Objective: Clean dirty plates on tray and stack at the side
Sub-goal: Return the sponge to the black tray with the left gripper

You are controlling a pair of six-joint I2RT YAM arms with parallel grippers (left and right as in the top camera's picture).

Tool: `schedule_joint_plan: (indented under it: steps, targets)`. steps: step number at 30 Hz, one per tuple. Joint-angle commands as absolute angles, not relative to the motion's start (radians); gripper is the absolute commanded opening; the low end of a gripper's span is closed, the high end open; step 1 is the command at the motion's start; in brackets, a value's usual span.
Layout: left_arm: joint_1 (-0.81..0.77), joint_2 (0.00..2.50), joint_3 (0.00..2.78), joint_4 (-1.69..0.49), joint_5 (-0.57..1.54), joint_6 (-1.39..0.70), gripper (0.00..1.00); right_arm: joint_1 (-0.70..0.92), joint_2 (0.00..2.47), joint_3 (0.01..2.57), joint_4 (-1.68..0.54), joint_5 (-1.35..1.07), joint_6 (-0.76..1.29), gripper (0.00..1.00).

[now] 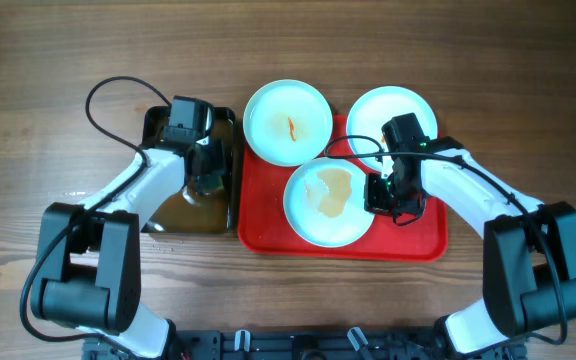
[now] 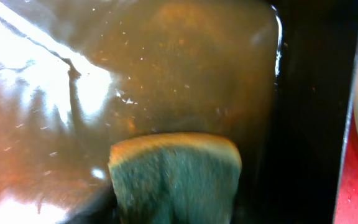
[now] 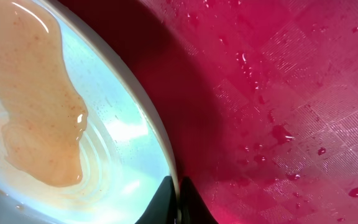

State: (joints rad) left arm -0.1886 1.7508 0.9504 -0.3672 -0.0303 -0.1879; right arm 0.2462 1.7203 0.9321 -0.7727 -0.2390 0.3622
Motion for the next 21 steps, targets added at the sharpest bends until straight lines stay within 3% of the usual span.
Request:
schedule_joint_plan:
  steps: [1, 5, 7, 9, 11, 14, 15, 16, 19, 21]
  targets:
    - [-0.194, 1.758, 0.969, -0.490, 0.052, -0.187, 0.60, 0.245, 1.736, 0.927, -0.782, -0.207, 0.355, 0.04]
    - [-0.205, 1.758, 0.969, -0.577, 0.059, -0.190, 0.61, 0.245, 1.736, 0.927, -0.783, -0.207, 0.355, 0.04]
    - [-0.205, 1.758, 0.969, -0.583, 0.059, -0.190, 0.43, 0.245, 1.736, 0.927, -0.783, -0.207, 0.355, 0.04]
    - [-0.205, 1.758, 0.969, -0.585, 0.047, -0.186, 0.04, 0.245, 1.736, 0.927, -0.782, -0.207, 0.355, 0.04]
    - [-0.205, 1.758, 0.969, -0.589, -0.007, -0.187, 0.04, 0.245, 1.736, 0.927, -0.779, -0.207, 0.349, 0.04]
    - [-0.205, 1.756, 0.969, -0.621, -0.020, -0.186, 0.04, 0.245, 1.736, 0.927, -0.772, -0.207, 0.346, 0.04]
    - [-0.205, 1.756, 0.969, -0.648, -0.020, -0.187, 0.13, 0.245, 1.736, 0.928, -0.768, -0.207, 0.341, 0.04]
    - [-0.205, 1.756, 0.969, -0.671, -0.020, -0.187, 0.38, 0.245, 1.732, 0.928, -0.768, -0.207, 0.339, 0.04]
    - [-0.205, 1.756, 0.969, -0.698, -0.020, -0.187, 0.56, 0.245, 1.679, 0.931, -0.787, -0.197, 0.314, 0.04]
    - [-0.205, 1.756, 0.969, -0.698, -0.019, -0.187, 0.59, 0.245, 1.602, 0.932, -0.798, -0.171, 0.314, 0.04]
